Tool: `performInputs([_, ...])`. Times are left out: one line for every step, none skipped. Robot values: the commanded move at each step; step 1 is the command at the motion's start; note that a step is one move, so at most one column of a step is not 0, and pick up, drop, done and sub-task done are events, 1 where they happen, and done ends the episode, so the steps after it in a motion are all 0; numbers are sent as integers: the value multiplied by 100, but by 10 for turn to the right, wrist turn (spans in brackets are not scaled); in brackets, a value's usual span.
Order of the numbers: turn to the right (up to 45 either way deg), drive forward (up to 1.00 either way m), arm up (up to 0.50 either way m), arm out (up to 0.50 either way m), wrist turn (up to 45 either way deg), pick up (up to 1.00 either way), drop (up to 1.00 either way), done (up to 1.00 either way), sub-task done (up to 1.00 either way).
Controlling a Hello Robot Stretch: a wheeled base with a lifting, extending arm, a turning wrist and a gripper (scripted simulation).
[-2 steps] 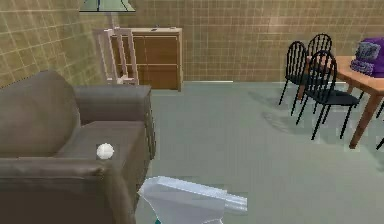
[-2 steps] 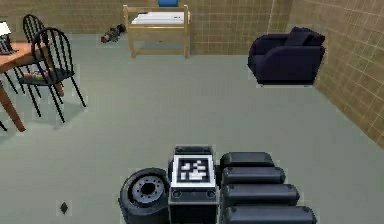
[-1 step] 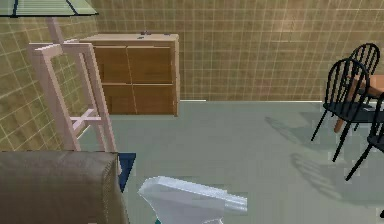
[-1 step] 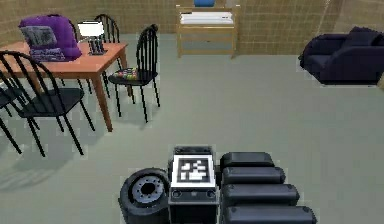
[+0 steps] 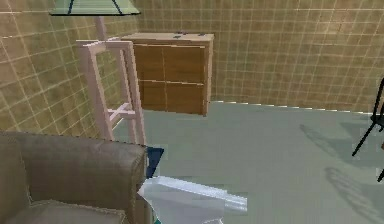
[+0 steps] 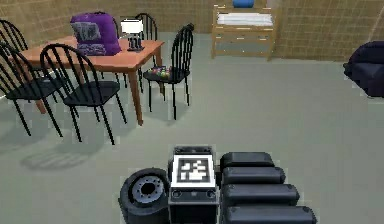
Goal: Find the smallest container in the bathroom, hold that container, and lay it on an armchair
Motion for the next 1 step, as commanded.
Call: performInputs([0, 30, 0, 0, 0, 0, 0, 0, 0])
